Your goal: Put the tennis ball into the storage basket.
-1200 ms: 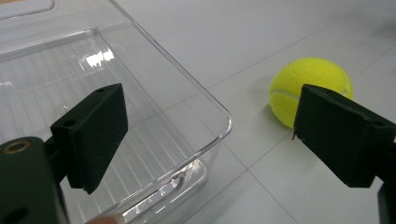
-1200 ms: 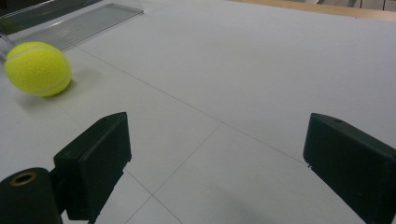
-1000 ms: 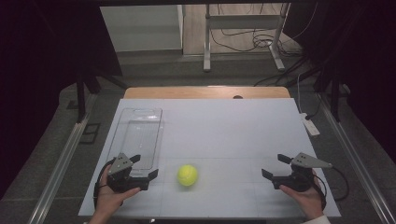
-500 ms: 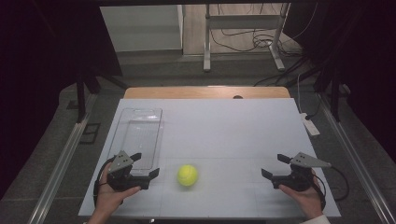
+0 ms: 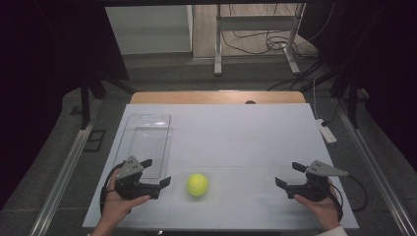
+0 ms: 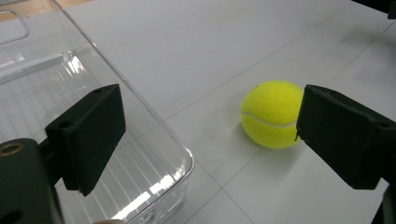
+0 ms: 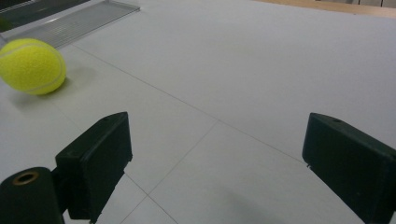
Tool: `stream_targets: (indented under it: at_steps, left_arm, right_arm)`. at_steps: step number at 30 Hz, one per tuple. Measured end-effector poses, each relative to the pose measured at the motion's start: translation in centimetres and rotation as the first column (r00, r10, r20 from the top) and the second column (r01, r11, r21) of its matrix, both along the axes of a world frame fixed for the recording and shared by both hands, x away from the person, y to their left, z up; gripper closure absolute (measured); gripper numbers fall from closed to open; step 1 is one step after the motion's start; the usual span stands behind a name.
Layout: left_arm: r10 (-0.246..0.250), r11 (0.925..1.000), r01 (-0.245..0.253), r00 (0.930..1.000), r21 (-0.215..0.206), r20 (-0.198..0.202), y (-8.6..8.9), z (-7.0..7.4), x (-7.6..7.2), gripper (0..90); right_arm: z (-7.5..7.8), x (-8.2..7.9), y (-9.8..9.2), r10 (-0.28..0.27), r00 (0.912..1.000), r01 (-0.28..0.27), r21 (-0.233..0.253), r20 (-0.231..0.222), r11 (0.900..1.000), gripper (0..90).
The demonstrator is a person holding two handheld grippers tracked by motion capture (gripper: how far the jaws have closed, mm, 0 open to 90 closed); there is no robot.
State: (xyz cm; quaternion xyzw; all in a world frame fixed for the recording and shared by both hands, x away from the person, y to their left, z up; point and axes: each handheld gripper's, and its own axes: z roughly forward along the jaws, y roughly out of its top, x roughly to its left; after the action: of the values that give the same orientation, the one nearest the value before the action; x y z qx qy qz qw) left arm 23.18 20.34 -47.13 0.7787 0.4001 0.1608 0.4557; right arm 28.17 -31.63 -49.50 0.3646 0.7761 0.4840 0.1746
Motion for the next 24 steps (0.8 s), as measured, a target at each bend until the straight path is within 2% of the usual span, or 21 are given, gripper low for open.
stream_targets:
  at_steps: [17, 24]
  left_arm:
    - [-0.042, 0.9990, 0.043, 0.9987, 0.015, -0.027, -1.2, 1.3, 0.7, 9.3]
    - [-0.052, 0.9984, 0.053, 0.9980, 0.018, -0.036, -1.5, 1.4, 0.9, 9.3]
  right_arm:
    - [0.1, 0.0, 0.0, 0.005, 1.0000, -0.005, -0.001, 0.005, 1.000, 8.7]
    - [0.0, 0.0, 0.0, 0.006, 1.0000, -0.006, -0.002, 0.004, 1.000, 8.7]
